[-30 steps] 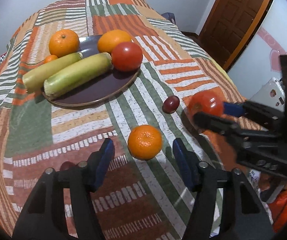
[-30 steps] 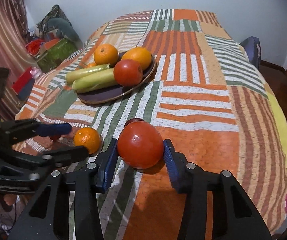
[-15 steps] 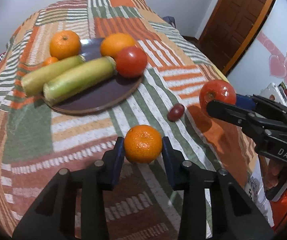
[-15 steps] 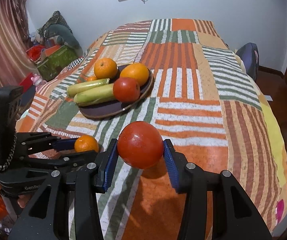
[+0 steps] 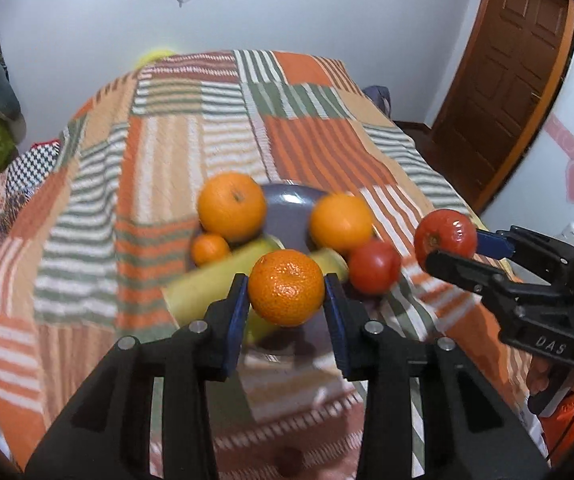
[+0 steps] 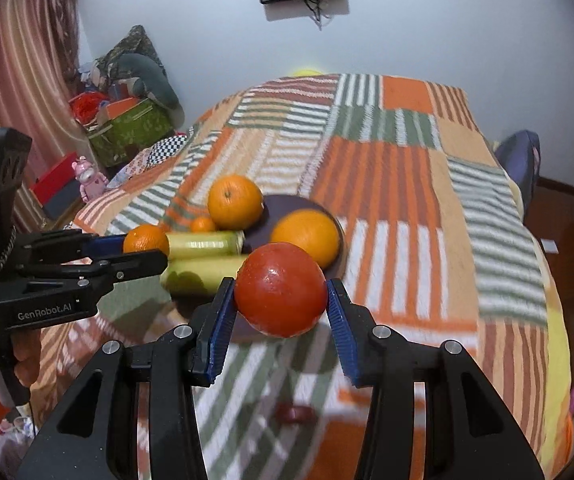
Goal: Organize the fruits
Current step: 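Set the tomato on the plate with the right tool while the left tool sets the tangerine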
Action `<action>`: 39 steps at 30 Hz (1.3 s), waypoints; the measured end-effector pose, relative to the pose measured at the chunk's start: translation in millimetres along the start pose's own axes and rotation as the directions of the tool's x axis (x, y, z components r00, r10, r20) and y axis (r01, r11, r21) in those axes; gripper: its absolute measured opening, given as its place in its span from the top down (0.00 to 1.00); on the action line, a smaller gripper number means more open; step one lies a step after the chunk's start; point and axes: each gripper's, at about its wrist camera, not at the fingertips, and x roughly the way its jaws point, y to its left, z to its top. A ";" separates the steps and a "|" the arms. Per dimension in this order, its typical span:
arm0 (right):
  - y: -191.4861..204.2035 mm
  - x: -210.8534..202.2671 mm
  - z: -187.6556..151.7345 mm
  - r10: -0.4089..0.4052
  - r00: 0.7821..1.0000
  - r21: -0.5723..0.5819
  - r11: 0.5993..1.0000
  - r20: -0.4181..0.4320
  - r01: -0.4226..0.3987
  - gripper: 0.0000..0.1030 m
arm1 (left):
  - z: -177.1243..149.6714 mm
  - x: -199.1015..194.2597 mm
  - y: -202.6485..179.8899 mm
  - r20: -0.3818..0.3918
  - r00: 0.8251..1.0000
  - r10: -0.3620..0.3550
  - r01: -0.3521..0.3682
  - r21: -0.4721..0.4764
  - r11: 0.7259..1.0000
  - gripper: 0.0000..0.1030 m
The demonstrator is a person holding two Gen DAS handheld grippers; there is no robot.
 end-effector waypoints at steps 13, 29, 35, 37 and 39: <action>25.3 72.6 32.6 0.004 0.996 -0.112 0.994 -0.084 -0.013 0.59 | 30.1 52.3 33.2 -0.040 0.999 -0.021 0.019 -0.035 0.999 0.64; 34.3 76.3 31.1 -0.009 0.994 -0.149 0.989 -0.105 -0.006 0.55 | 28.7 62.0 37.1 -0.070 0.997 -0.033 0.029 -0.058 0.998 0.59; 36.3 51.8 30.7 -0.011 0.998 -0.145 0.989 -0.064 0.001 0.55 | 27.0 33.7 31.2 -0.027 1.000 -0.008 0.007 -0.040 0.999 0.59; 34.8 40.0 29.0 -0.011 0.999 -0.138 0.990 -0.050 0.004 0.55 | 24.4 21.3 29.8 -0.011 1.000 0.002 -0.002 -0.034 0.999 0.59; 31.7 29.5 26.7 -0.013 0.999 -0.128 0.992 -0.041 0.007 0.54 | 20.3 8.6 28.5 0.001 1.000 0.009 -0.009 -0.030 1.000 0.59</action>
